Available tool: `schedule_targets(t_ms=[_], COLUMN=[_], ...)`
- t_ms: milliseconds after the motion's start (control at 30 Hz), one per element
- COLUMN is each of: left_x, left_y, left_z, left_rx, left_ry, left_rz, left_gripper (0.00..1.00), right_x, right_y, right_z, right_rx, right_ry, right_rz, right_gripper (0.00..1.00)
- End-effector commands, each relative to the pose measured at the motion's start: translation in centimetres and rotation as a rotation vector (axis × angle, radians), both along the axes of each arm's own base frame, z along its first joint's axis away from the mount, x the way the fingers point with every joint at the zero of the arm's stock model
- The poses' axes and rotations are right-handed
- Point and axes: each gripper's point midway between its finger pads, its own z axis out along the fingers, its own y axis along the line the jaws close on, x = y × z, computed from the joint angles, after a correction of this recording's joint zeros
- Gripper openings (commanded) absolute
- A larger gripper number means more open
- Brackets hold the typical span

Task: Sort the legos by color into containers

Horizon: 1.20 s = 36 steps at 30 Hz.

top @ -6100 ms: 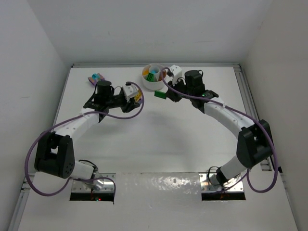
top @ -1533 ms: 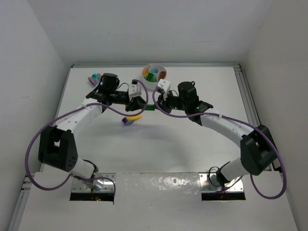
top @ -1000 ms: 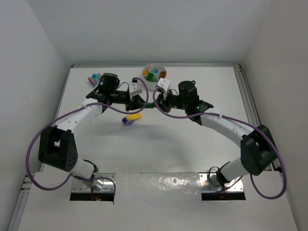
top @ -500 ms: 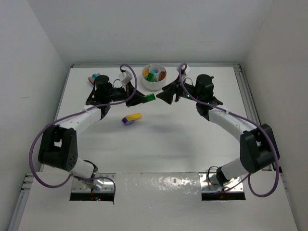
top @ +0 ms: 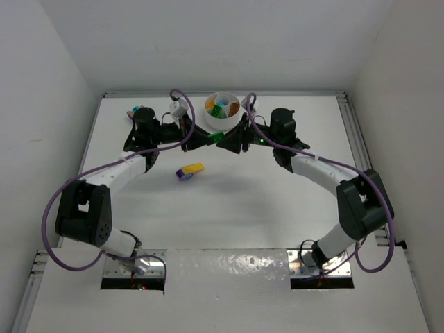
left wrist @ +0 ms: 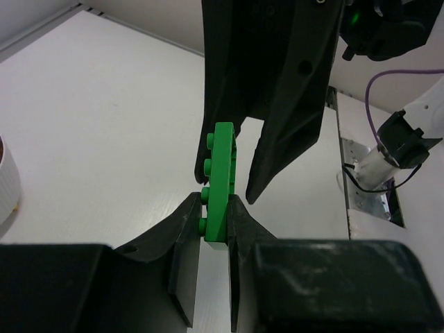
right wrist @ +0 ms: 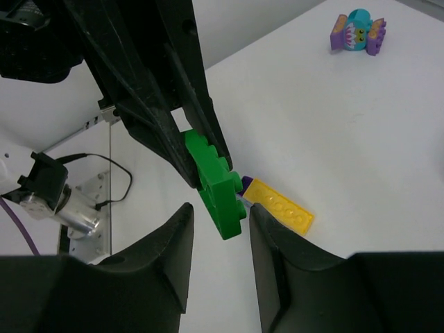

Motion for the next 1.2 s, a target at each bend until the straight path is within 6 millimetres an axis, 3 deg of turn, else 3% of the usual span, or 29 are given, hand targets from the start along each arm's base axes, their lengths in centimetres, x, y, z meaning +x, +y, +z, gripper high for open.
schedule_targets(t_ms=[0,267,333,533,600,667,733,800,833,900,967,1067,1100,1167], left_x=[-0.4,-0.8,-0.8,-0.6,-0.4,0.1,0.5,1.3,1.6,1.9,2.6,4.4,5.0,7.5], left_y=[-0.1,-0.1,-0.1,-0.3,-0.3,-0.1,0.0,0.2,0.4,0.7,1.2,2.5,3.2,6.0], left_z=[2.2,1.7,1.8,2.4,2.2,1.7,1.4,0.9,0.8,0.2,-0.5,-1.3,-1.7,-2.0], left_rx=[-0.022,-0.006,-0.007,-0.014,-0.007,0.007,0.015,0.033,0.04,0.076,0.094,0.134,0.16,0.24], left_ry=[-0.098,-0.088,-0.092,-0.107,-0.094,-0.073,-0.057,-0.027,-0.014,-0.029,-0.011,0.01,0.031,0.005], left_rz=[-0.04,-0.059,-0.056,-0.054,-0.039,-0.009,0.021,0.074,0.098,0.121,0.185,0.318,0.372,0.583], left_gripper=[0.0,0.0,0.0,0.0,0.0,0.06,0.19,0.42,0.65,0.67,0.98,1.0,1.0,1.0], right_x=[0.4,0.3,0.3,0.2,0.5,1.1,1.1,1.8,2.3,2.9,3.6,4.9,6.3,7.6], right_y=[0.8,0.9,1.0,0.9,0.4,-0.1,-0.3,-0.8,-0.9,-1.0,-0.4,-0.3,-1.0,-2.2], right_z=[3.0,4.0,4.2,3.8,3.6,3.7,3.8,3.5,4.0,3.8,4.9,5.2,5.4,1.9], right_rx=[0.051,0.08,0.084,0.065,0.024,0.003,-0.015,-0.034,-0.036,-0.063,-0.044,-0.045,-0.079,-0.2], right_ry=[-0.084,-0.092,-0.089,-0.084,-0.097,-0.112,-0.129,-0.104,-0.1,-0.054,-0.023,0.033,0.068,0.222], right_rz=[0.028,0.029,0.032,0.028,-0.008,-0.049,-0.062,-0.116,-0.142,-0.167,-0.166,-0.218,-0.301,-0.422], right_gripper=[0.37,0.37,0.3,0.21,0.0,0.0,0.0,0.0,0.0,0.0,0.0,0.0,0.0,0.0])
